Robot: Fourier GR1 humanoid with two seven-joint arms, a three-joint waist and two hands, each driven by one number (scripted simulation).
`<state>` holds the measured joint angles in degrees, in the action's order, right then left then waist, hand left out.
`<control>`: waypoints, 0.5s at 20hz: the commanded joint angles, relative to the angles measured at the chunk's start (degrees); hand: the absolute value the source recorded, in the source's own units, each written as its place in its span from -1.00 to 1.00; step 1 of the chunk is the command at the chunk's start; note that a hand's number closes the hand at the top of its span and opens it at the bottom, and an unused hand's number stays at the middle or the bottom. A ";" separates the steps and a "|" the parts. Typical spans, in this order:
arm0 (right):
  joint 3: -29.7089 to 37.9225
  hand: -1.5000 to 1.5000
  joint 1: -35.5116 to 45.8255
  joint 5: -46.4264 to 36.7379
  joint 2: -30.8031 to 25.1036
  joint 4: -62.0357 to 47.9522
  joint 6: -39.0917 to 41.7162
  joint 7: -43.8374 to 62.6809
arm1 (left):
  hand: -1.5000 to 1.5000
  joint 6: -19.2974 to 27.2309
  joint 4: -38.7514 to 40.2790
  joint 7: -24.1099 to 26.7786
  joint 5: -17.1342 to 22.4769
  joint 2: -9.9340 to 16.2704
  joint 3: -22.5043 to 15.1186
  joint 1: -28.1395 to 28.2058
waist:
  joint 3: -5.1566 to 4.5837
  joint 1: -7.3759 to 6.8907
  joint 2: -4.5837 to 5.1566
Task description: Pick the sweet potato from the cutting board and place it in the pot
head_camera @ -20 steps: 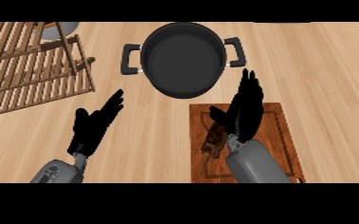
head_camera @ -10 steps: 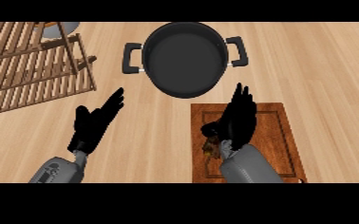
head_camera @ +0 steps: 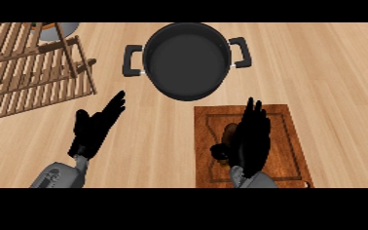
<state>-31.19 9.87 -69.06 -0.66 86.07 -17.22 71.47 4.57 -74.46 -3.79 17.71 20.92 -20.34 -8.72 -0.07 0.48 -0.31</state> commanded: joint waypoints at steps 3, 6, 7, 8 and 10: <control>-0.76 -1.00 -3.06 0.35 0.62 5.65 -0.76 9.41 | 0.00 0.77 -3.47 -1.02 -1.86 -0.63 -0.67 2.77 | 0.09 -0.63 0.18; -2.15 -1.00 -4.80 2.09 0.62 9.91 -3.24 7.62 | 0.00 -1.28 -0.33 -0.59 -1.02 -1.04 0.94 0.19 | 0.07 -0.35 0.26; -3.72 -1.00 -6.55 1.37 0.62 10.40 -6.42 7.01 | 0.00 -1.12 2.62 1.66 -1.65 -1.31 1.96 -0.93 | 0.06 -0.10 0.31; -2.88 -1.00 -6.80 1.53 0.62 11.12 -5.36 6.17 | 0.00 0.82 -6.30 -2.78 -1.82 -1.11 -0.36 3.51 | 0.11 -0.82 0.08; -1.51 -1.00 -10.68 2.56 0.63 13.72 -7.98 1.04 | 0.00 -1.47 -3.94 -1.48 -1.25 0.57 1.57 2.80 | 0.09 -0.38 0.12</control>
<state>-32.07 2.34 -67.26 -0.53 95.47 -20.10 66.26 4.30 -76.50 -4.70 16.16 19.95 -19.74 -7.51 0.00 0.14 -0.13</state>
